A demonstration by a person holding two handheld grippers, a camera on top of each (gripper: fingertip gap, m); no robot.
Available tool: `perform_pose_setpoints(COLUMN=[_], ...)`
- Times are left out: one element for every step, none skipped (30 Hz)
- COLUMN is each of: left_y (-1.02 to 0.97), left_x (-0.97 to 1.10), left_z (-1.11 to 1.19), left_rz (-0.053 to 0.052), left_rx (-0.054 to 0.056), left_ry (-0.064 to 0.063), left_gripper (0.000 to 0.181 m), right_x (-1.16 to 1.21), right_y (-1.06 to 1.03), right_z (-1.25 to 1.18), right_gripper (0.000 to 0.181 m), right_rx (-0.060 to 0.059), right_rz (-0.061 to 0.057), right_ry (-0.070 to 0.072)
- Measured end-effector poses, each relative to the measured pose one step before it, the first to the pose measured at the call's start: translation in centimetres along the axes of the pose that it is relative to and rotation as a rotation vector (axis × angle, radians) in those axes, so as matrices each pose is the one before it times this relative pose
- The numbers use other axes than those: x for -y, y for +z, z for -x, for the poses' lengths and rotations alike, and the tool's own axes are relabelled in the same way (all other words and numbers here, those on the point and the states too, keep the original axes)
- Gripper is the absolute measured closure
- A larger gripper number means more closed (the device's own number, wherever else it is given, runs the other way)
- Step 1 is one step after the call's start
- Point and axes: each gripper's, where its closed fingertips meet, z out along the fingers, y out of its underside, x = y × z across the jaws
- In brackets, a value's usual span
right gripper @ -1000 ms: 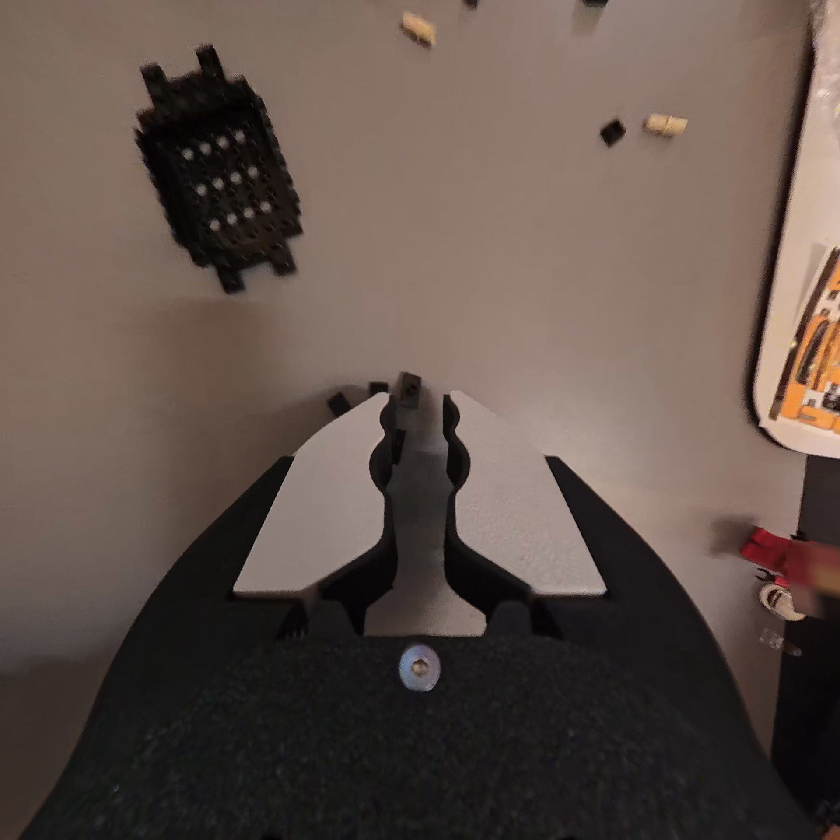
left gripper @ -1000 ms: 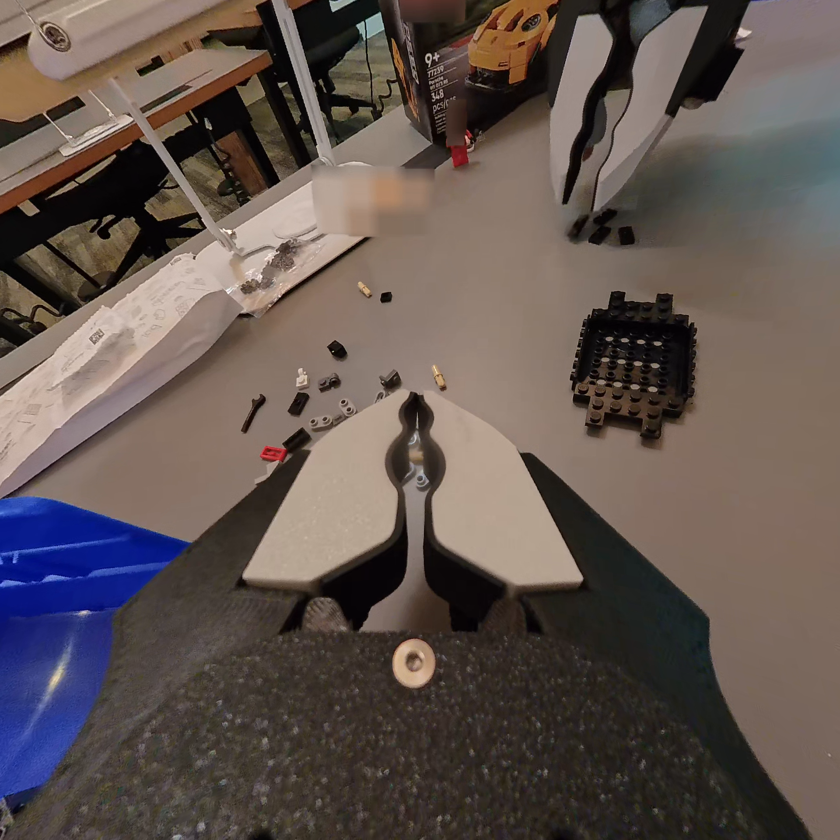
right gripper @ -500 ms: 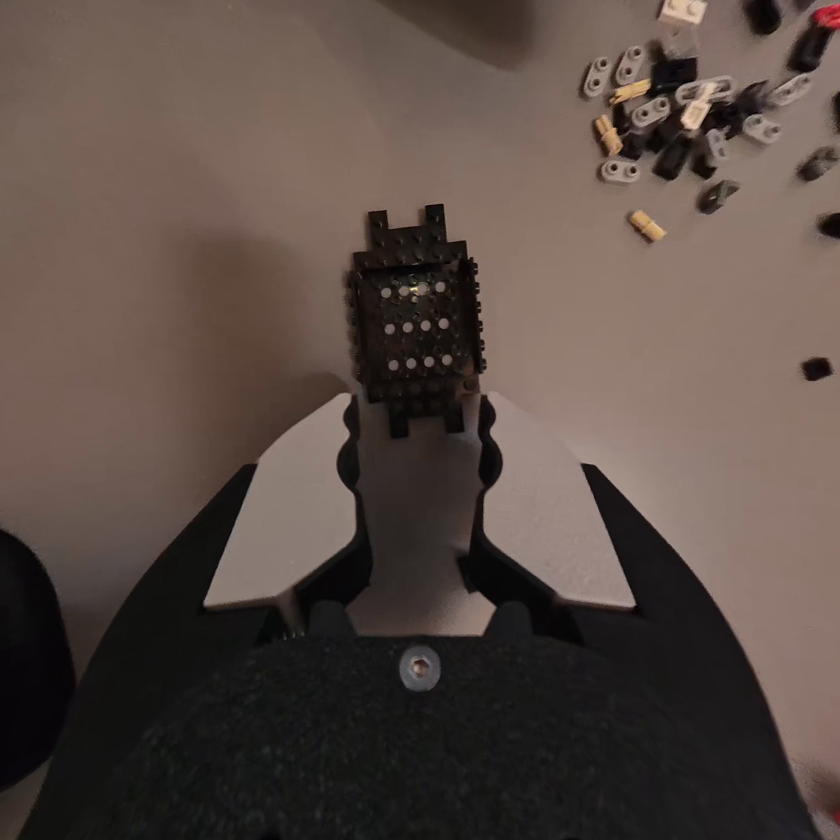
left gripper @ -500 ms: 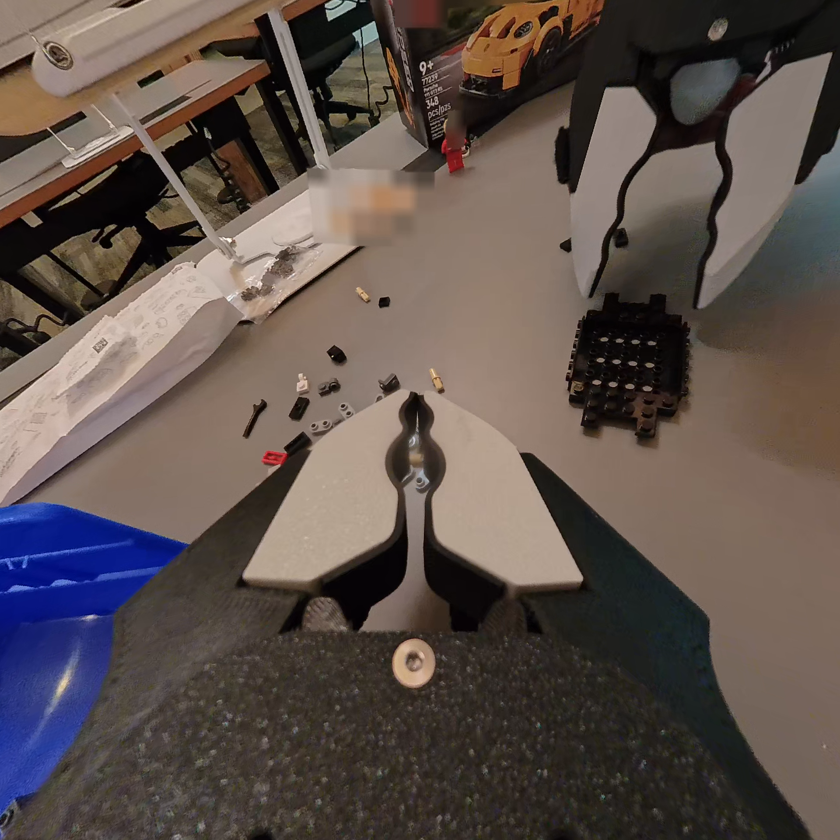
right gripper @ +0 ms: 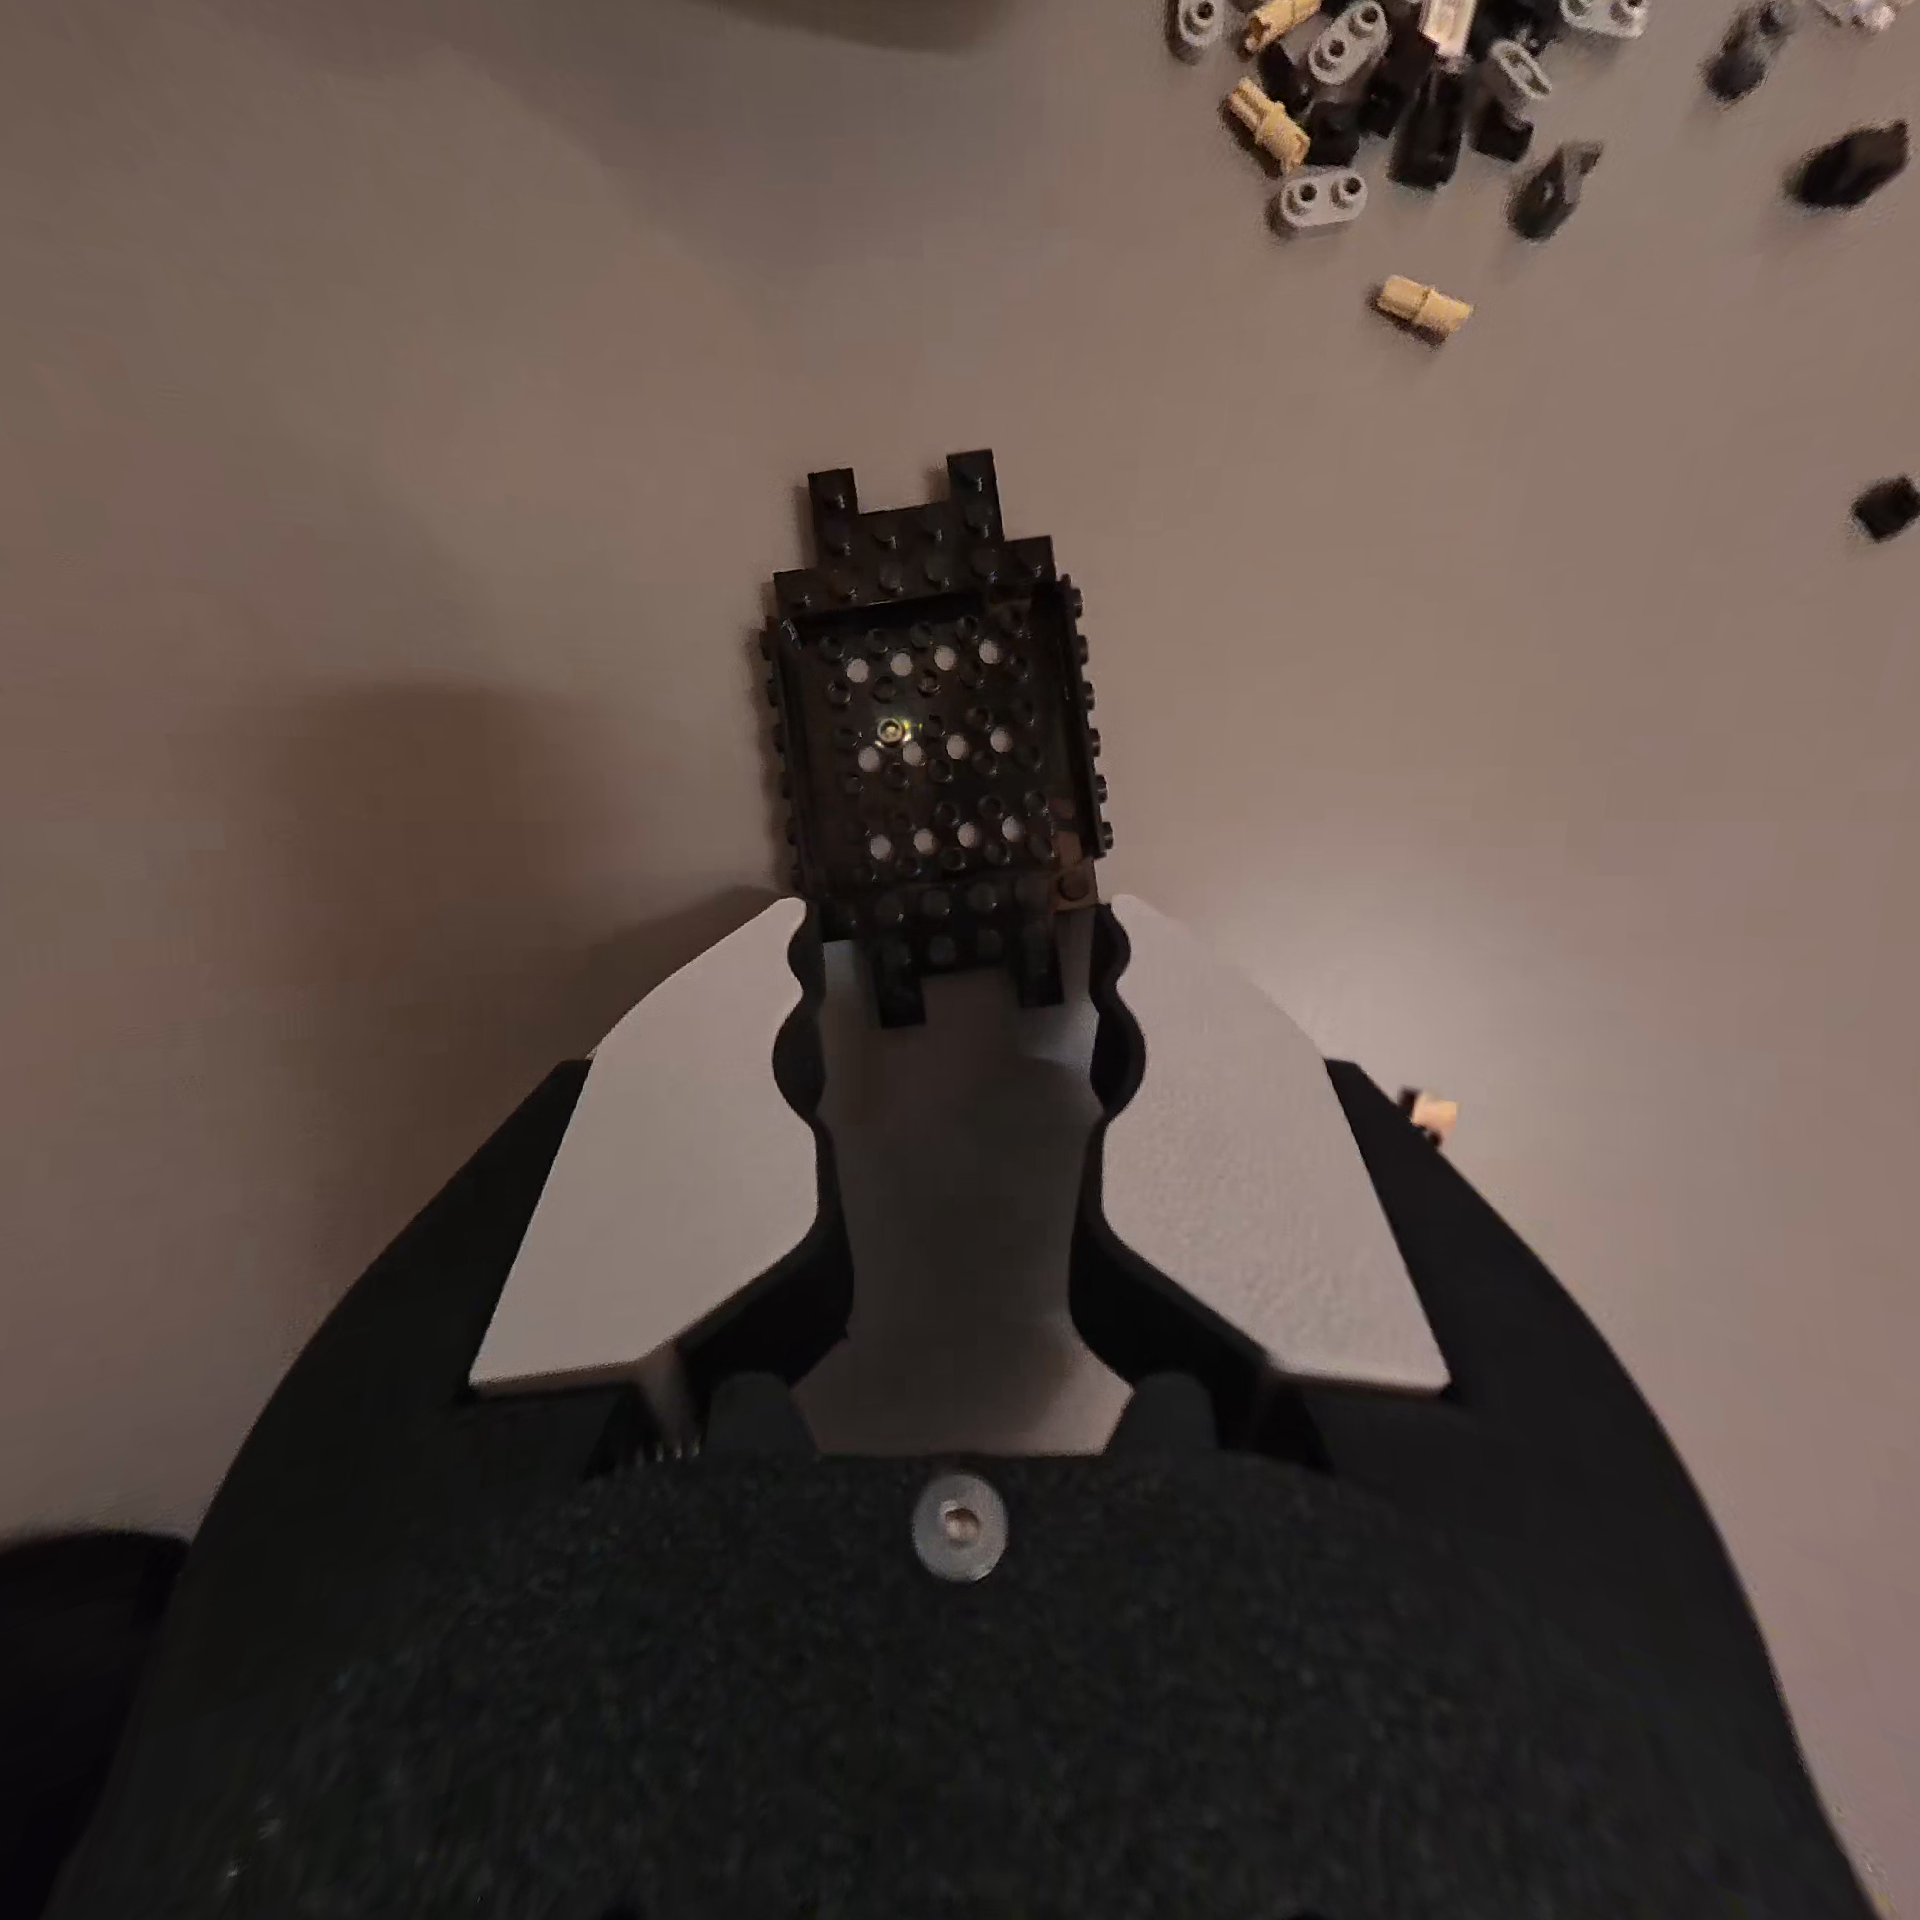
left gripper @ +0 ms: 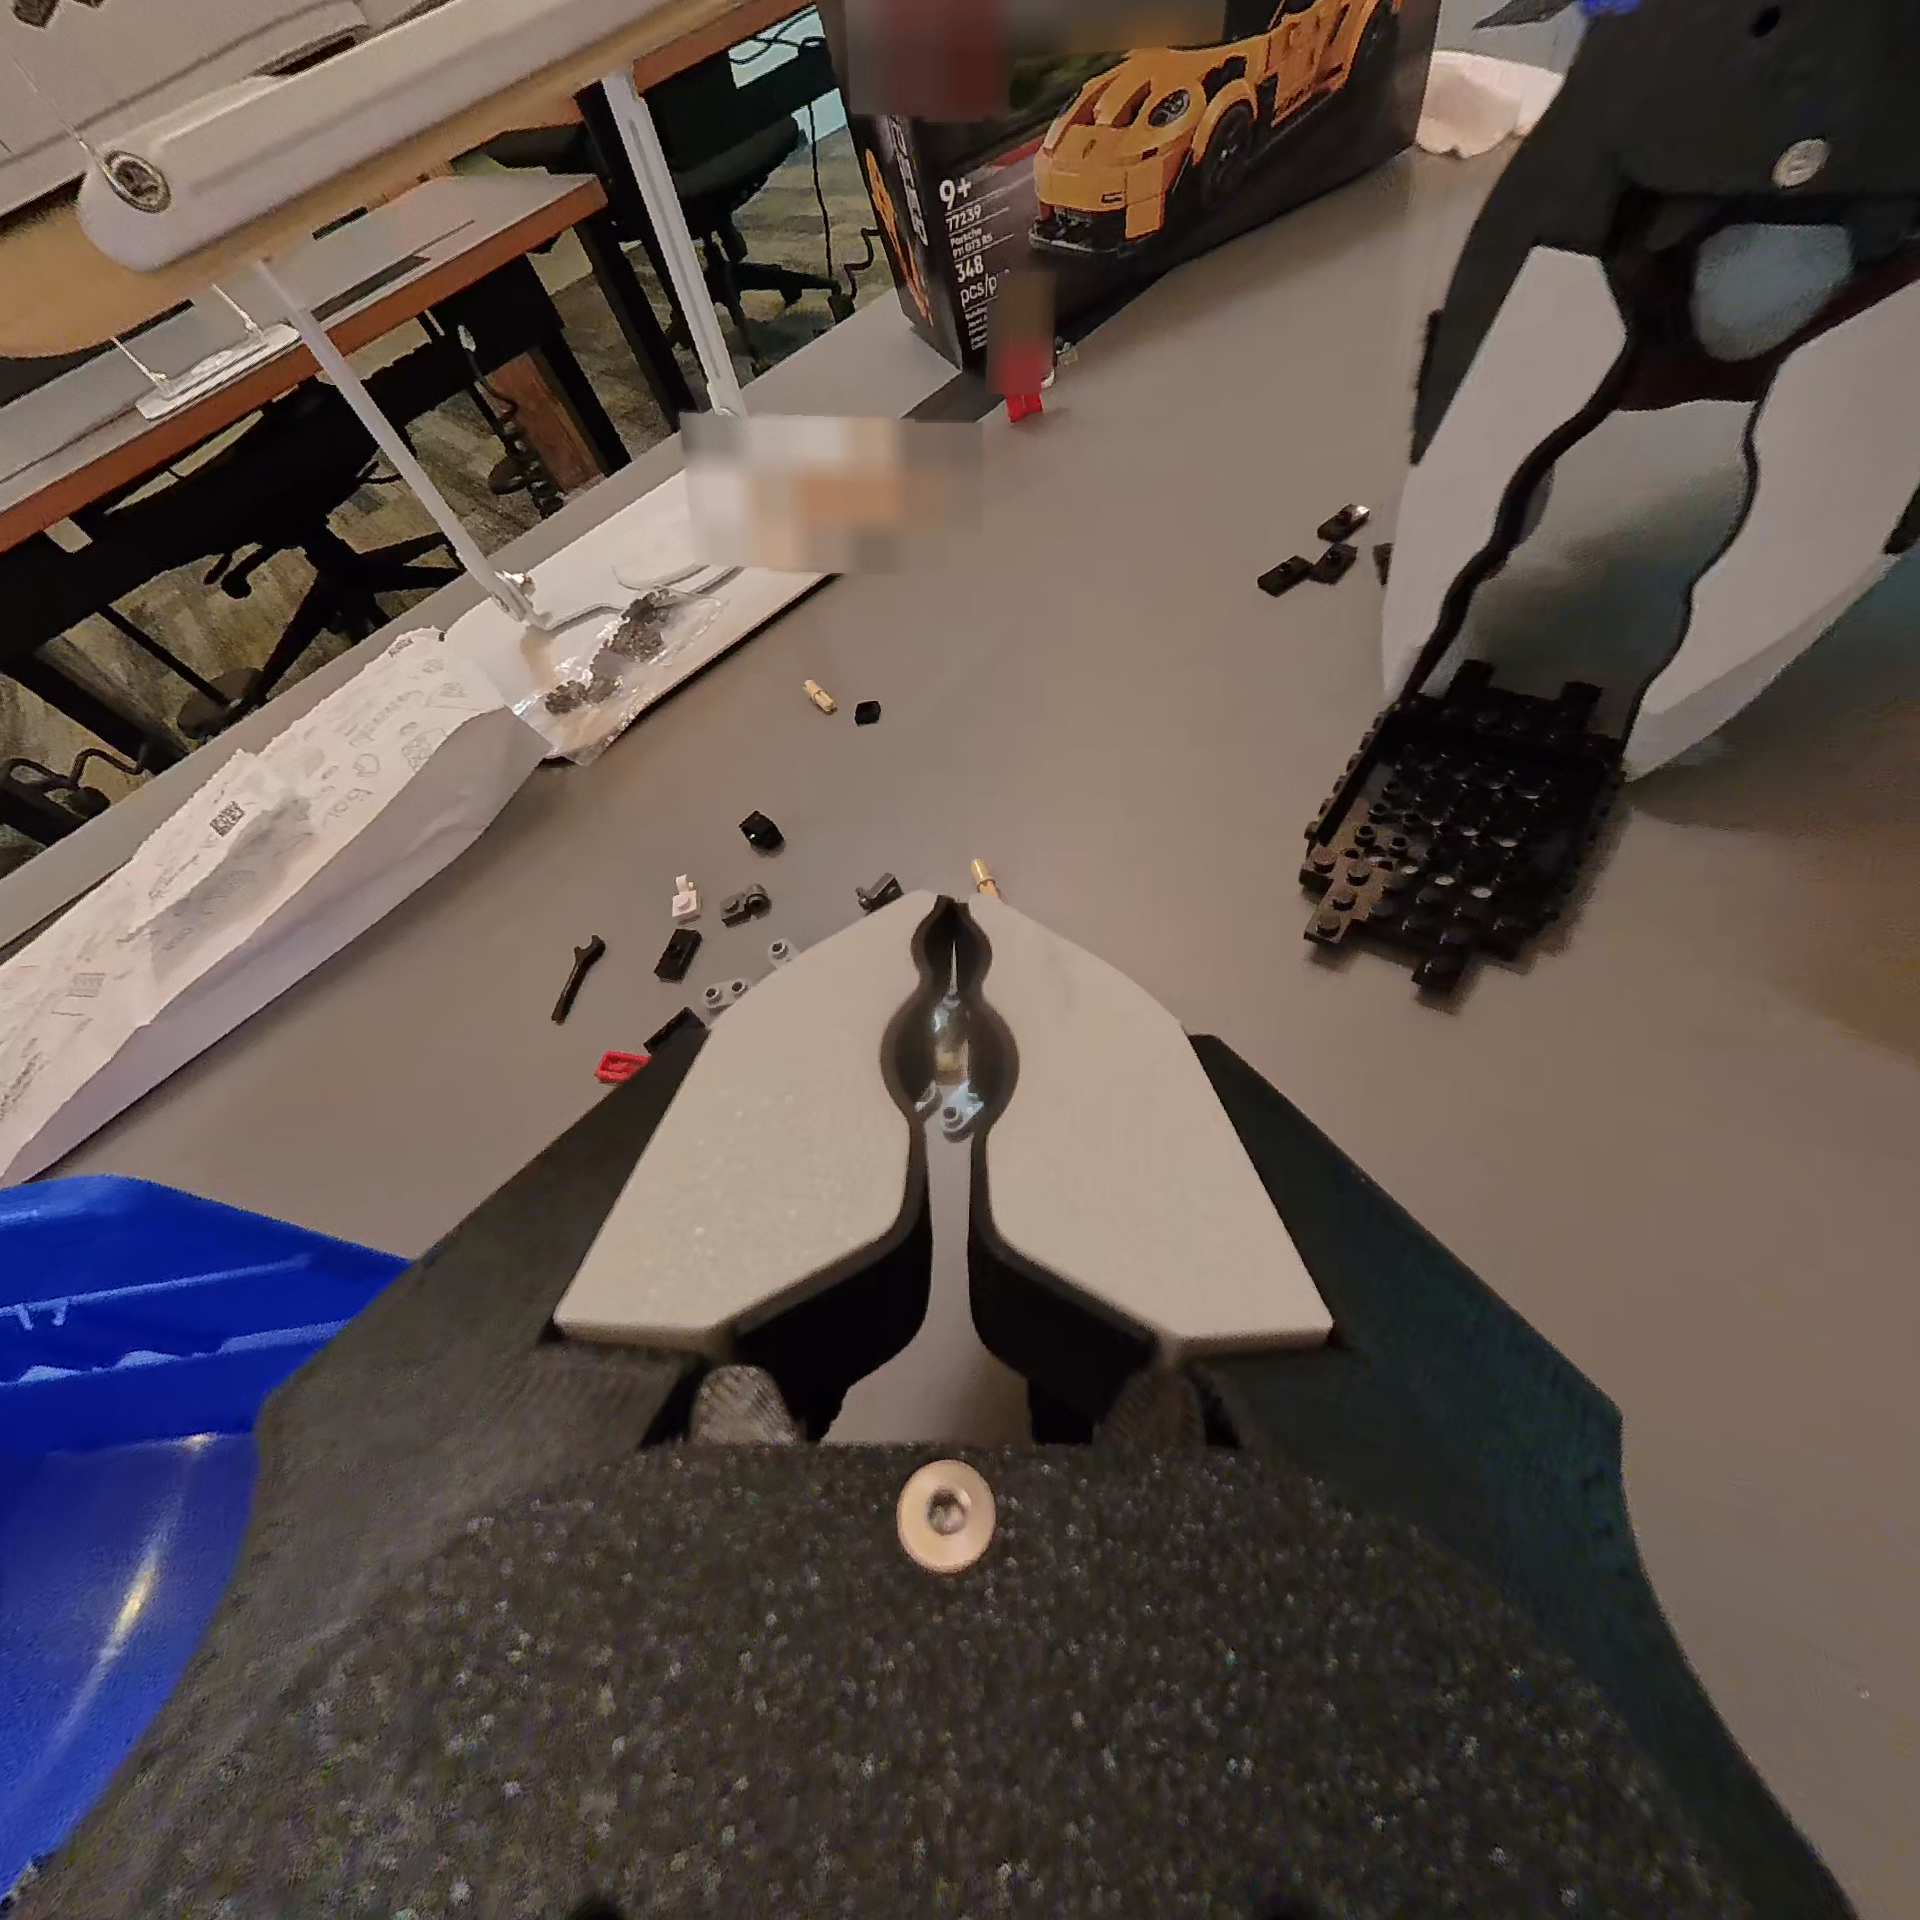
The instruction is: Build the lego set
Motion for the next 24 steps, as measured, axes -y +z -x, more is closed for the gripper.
perform_pose_setpoints(left_y=[0.007,-0.006,0.004,0.018,0.028,0.021,0.024,0.017,0.011,-0.026,-0.038,-0.044,-0.016,-0.018,-0.005,0.002,0.010,-0.008,-0.041,-0.072,-0.079,-0.081,-0.074,-0.079], left_x=[0.039,0.068,0.093,0.066,0.054,0.036,0.009,-0.041,-0.077,-0.038,0.033,0.061,0.072,0.065,0.071,0.064,0.070,0.100,0.163,0.203,0.236,0.231,0.248,0.295], left_z=[-0.062,-0.082,-0.087,-0.093,-0.111,-0.113,-0.077,-0.060,-0.022,0.005,0.011,0.026,0.009,-0.007,-0.033,-0.017,-0.048,-0.056,-0.049,-0.019,0.015,0.047,0.042,0.099], left_rz=[-0.0018,-0.0035,-0.0044,-0.0034,-0.0018,-0.0010,-0.0007,0.0014,0.0030,0.0008,-0.0030,-0.0040,-0.0038,-0.0043,-0.0046,-0.0038,-0.0045,-0.0060,-0.0092,-0.0109,-0.0112,-0.0109,-0.0128,-0.0145], left_rx=[-0.0009,-0.0012,-0.0014,-0.0017,-0.0034,-0.0030,-0.0008,-0.0006,0.0008,0.0023,0.0016,0.0007,0.0003,-0.0011,-0.0011,-0.0004,-0.0010,-0.0017,-0.0018,0.0003,0.0027,0.0031,0.0027,0.0053], left_ry=[0.0021,0.0026,0.0025,0.0021,0.0026,0.0031,0.0032,0.0030,0.0029,0.0031,0.0022,-0.0001,-0.0013,-0.0011,-0.0006,-0.0004,-0.0004,-0.0008,-0.0009,-0.0007,-0.0015,-0.0042,-0.0077,-0.0126], left_gripper=[0.181,0.181,0.181,0.181,0.181,0.181,0.181,0.181,0.181,0.181,0.181,0.181,0.181,0.181,0.181,0.181,0.181,0.181,0.181,0.181,0.180,0.180,0.179,0.179], right_x=[-0.048,0.049,-0.025,-0.091,-0.208,-0.315,-0.190,0.004,-0.061,-0.031,-0.016,0.001,0.013,0.015,0.025,0.016,0.005,0.025,0.122,0.289,0.448,0.538,0.666,0.784], right_y=[-0.198,-0.243,-0.246,-0.183,-0.030,0.130,0.174,0.084,0.010,-0.011,0.008,0.028,0.022,0.021,0.001,-0.028,-0.058,-0.160,-0.320,-0.504,-0.655,-0.754,-0.832,-0.859], right_z=[0.368,0.336,0.268,0.386,0.329,0.162,0.116,0.062,-0.025,-0.057,-0.037,-0.004,0.003,-0.005,-0.002,-0.022,-0.039,-0.040,-0.062,-0.070,-0.212,-0.388,-0.602,-0.804], right_gripper=[0.132,0.132,0.132,0.132,0.132,0.132,0.132,0.132,0.132,0.132,0.132,0.132,0.132,0.132,0.132,0.132,0.130,0.126,0.124,0.122,0.121,0.121,0.121,0.121], right_rx=[-0.0152,-0.0125,-0.0072,0.0063,0.0050,0.0017,0.0074,0.0115,0.0120,0.0091,0.0106,0.0119,0.0096,0.0050,0.0001,-0.0050,-0.0095,-0.0100,-0.0098,-0.0115,-0.0218,-0.0334,-0.0468,-0.0597], right_rz=[-0.0001,-0.0102,-0.0026,0.0006,0.0068,0.0175,0.0070,-0.0055,0.0030,0.0030,0.0018,0.0015,0.0041,0.0058,0.0054,0.0045,0.0015,-0.0050,-0.0161,-0.0316,-0.0452,-0.0517,-0.0614,-0.0699], right_ry=[0.0142,0.0070,0.0066,-0.0110,-0.0245,-0.0179,-0.0139,-0.0055,-0.0034,-0.0090,-0.0106,-0.0078,-0.0056,-0.0064,-0.0067,-0.0032,-0.0008,0.0048,0.0145,0.0216,0.0262,0.0298,0.0305,0.0361])
